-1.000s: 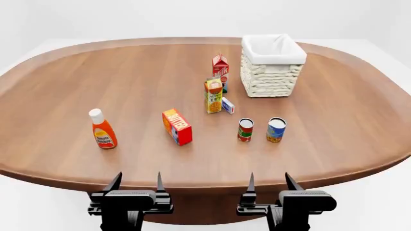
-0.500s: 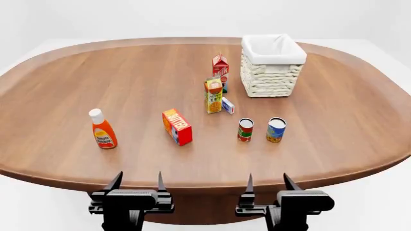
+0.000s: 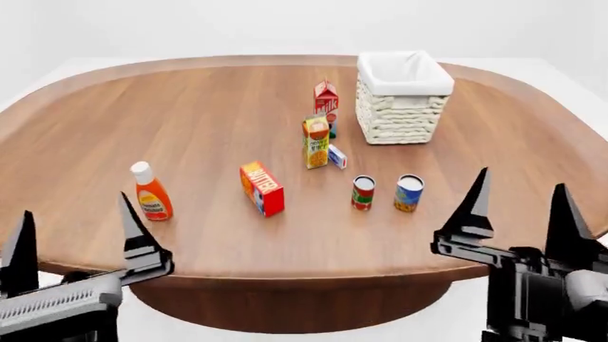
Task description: Pick up the cream cheese box and the butter, and put them in the basket.
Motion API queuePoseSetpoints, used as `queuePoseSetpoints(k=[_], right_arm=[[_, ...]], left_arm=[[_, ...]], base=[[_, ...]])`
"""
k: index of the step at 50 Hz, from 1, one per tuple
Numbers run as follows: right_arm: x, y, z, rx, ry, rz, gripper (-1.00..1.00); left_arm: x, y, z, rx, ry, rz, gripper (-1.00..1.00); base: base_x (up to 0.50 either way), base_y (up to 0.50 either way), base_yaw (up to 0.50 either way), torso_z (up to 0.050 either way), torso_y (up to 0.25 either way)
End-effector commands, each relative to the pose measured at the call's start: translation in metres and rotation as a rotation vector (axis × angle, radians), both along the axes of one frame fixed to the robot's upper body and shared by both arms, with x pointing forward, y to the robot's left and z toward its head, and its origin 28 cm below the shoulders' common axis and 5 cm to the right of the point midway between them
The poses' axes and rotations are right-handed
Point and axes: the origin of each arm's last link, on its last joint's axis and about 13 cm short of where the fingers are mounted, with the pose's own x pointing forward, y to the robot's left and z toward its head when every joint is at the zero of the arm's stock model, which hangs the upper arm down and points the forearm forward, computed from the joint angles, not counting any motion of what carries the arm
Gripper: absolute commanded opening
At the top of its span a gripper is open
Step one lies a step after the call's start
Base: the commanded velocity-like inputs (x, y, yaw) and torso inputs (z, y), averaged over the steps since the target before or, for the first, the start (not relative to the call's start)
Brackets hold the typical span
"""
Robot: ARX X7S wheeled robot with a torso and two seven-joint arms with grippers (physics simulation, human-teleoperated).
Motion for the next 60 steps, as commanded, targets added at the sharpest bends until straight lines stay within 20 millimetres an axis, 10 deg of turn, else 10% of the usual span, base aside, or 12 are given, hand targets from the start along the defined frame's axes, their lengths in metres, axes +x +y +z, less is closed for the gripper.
queuePoseSetpoints(k=[1,60], right_arm=[[-0.029,-0.018,0.054,0.005,-0.399,-0.065,1.00],[-0.038,0.000,0.058,-0.099,-0.411,0.083,1.00]], left_arm=[[-0.041,0.018,0.052,0.023,-0.333,0.176,1.00],[-0.036,0.021,0.051,0.011,-0.305,0.183,1.00]], base=[[0.42,-0.07,0.00,0.000,0.000],[0.50,0.00,0.00,0.000,0.000]])
